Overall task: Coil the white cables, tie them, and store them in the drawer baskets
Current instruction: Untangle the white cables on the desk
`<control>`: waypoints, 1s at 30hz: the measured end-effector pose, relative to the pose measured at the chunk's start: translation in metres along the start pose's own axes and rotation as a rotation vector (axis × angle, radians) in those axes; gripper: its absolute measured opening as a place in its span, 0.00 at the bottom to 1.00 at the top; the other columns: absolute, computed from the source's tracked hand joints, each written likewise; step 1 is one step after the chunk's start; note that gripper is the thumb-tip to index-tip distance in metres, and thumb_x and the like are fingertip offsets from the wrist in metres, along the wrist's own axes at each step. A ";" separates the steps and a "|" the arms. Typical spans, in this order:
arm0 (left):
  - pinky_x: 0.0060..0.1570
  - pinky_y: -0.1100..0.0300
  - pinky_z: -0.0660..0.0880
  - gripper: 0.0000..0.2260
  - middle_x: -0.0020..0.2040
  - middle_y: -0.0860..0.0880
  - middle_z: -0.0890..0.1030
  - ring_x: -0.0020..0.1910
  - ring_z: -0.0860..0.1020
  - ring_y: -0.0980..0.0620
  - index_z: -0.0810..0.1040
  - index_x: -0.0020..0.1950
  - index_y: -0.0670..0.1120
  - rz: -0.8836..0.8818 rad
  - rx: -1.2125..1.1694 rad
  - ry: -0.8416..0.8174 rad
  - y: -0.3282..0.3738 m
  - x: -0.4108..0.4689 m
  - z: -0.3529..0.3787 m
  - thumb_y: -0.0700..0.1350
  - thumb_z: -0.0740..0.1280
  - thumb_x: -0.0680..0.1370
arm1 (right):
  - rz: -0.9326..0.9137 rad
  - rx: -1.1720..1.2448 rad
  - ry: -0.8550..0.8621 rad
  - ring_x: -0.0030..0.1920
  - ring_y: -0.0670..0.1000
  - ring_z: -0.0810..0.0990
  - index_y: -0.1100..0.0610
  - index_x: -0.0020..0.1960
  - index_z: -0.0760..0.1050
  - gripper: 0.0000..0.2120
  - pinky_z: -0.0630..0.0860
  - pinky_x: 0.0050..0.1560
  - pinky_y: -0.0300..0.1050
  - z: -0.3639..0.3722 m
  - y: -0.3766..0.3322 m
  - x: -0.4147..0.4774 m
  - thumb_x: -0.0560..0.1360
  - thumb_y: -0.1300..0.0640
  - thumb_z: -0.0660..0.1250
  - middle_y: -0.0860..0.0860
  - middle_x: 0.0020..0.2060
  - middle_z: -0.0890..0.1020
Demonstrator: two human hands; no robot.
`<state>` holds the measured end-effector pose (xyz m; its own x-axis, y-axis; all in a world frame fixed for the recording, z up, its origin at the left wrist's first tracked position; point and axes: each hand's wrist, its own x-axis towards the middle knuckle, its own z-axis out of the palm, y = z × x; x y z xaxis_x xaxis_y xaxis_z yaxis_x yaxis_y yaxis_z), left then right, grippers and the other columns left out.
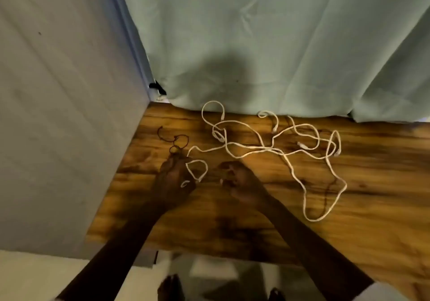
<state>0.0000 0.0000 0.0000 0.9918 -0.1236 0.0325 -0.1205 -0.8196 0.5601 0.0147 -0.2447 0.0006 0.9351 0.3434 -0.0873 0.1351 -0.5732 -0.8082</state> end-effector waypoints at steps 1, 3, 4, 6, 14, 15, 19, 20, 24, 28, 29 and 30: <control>0.69 0.49 0.70 0.26 0.70 0.46 0.75 0.72 0.71 0.42 0.77 0.69 0.52 0.026 0.057 0.000 -0.010 0.003 0.009 0.59 0.70 0.72 | -0.005 -0.021 -0.023 0.66 0.52 0.78 0.52 0.72 0.72 0.24 0.79 0.64 0.52 0.008 0.004 0.006 0.77 0.56 0.71 0.52 0.68 0.75; 0.63 0.47 0.76 0.20 0.65 0.48 0.79 0.66 0.76 0.43 0.79 0.64 0.55 0.055 0.150 -0.028 -0.020 0.005 0.017 0.59 0.68 0.74 | 0.000 -0.061 -0.097 0.67 0.53 0.78 0.46 0.76 0.67 0.30 0.80 0.63 0.56 0.020 0.005 0.013 0.75 0.53 0.69 0.52 0.71 0.72; 0.59 0.47 0.78 0.18 0.62 0.49 0.80 0.62 0.79 0.45 0.80 0.63 0.57 0.023 0.121 -0.072 -0.019 0.005 0.018 0.58 0.67 0.75 | 0.035 -0.075 -0.146 0.67 0.53 0.78 0.43 0.77 0.64 0.33 0.80 0.62 0.56 0.026 0.003 0.017 0.75 0.54 0.70 0.51 0.72 0.70; 0.57 0.47 0.78 0.16 0.60 0.48 0.82 0.59 0.80 0.45 0.82 0.63 0.55 0.053 0.086 -0.029 -0.021 0.013 0.024 0.57 0.65 0.79 | 0.028 -0.128 -0.146 0.69 0.54 0.76 0.40 0.80 0.57 0.40 0.81 0.61 0.55 0.037 0.007 0.031 0.75 0.58 0.71 0.51 0.74 0.69; 0.36 0.60 0.78 0.06 0.39 0.50 0.86 0.38 0.84 0.54 0.85 0.45 0.50 -0.038 -0.667 0.244 0.004 0.037 0.018 0.44 0.70 0.81 | -0.163 0.033 0.177 0.56 0.51 0.81 0.52 0.64 0.78 0.16 0.79 0.57 0.55 0.049 0.035 0.082 0.81 0.48 0.60 0.52 0.56 0.83; 0.34 0.58 0.77 0.07 0.37 0.48 0.85 0.35 0.83 0.51 0.85 0.44 0.48 -0.039 -0.670 0.260 0.003 0.040 0.018 0.44 0.71 0.81 | -0.166 0.072 0.214 0.52 0.50 0.82 0.52 0.61 0.79 0.15 0.79 0.54 0.53 0.052 0.039 0.087 0.82 0.47 0.59 0.51 0.52 0.84; 0.26 0.64 0.69 0.07 0.29 0.52 0.80 0.25 0.74 0.56 0.83 0.41 0.46 -0.015 -0.728 0.137 -0.006 0.055 0.010 0.41 0.72 0.79 | -0.141 0.236 0.344 0.46 0.36 0.80 0.43 0.54 0.77 0.08 0.74 0.46 0.34 0.061 0.045 0.103 0.85 0.53 0.60 0.39 0.45 0.82; 0.24 0.64 0.68 0.04 0.30 0.52 0.80 0.25 0.73 0.57 0.84 0.43 0.45 -0.021 -0.747 0.068 -0.010 0.058 0.008 0.41 0.73 0.78 | -0.137 0.311 0.396 0.46 0.34 0.81 0.42 0.52 0.77 0.10 0.74 0.46 0.30 0.062 0.045 0.104 0.85 0.55 0.60 0.38 0.45 0.82; 0.22 0.66 0.61 0.12 0.31 0.48 0.72 0.24 0.65 0.59 0.84 0.48 0.39 -0.057 -0.980 -0.118 -0.025 0.075 -0.001 0.48 0.73 0.76 | -0.169 0.593 0.561 0.41 0.36 0.81 0.54 0.52 0.81 0.09 0.74 0.42 0.28 0.058 0.048 0.103 0.84 0.57 0.62 0.42 0.39 0.84; 0.22 0.65 0.59 0.13 0.27 0.49 0.65 0.22 0.62 0.57 0.84 0.39 0.45 -0.004 -1.100 -0.034 -0.023 0.096 0.006 0.53 0.70 0.76 | -0.143 0.631 0.479 0.39 0.41 0.79 0.52 0.47 0.81 0.13 0.73 0.39 0.32 0.060 0.058 0.104 0.83 0.46 0.63 0.48 0.40 0.80; 0.22 0.65 0.59 0.15 0.25 0.51 0.63 0.22 0.62 0.56 0.83 0.36 0.46 0.002 -1.143 -0.010 -0.022 0.101 0.009 0.54 0.68 0.77 | -0.143 0.594 0.476 0.41 0.44 0.78 0.49 0.45 0.81 0.14 0.72 0.41 0.35 0.062 0.060 0.106 0.82 0.43 0.62 0.49 0.42 0.80; 0.21 0.64 0.60 0.17 0.23 0.52 0.61 0.22 0.61 0.55 0.81 0.33 0.46 0.014 -1.201 -0.011 -0.023 0.104 0.011 0.54 0.66 0.77 | -0.163 0.560 0.488 0.42 0.45 0.78 0.48 0.43 0.81 0.16 0.71 0.44 0.39 0.065 0.063 0.109 0.82 0.43 0.62 0.47 0.41 0.80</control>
<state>0.1060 0.0000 -0.0187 0.9896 -0.1377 0.0405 -0.0084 0.2260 0.9741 0.1037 -0.1954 -0.0975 0.9739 -0.0515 0.2212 0.2196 -0.0351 -0.9750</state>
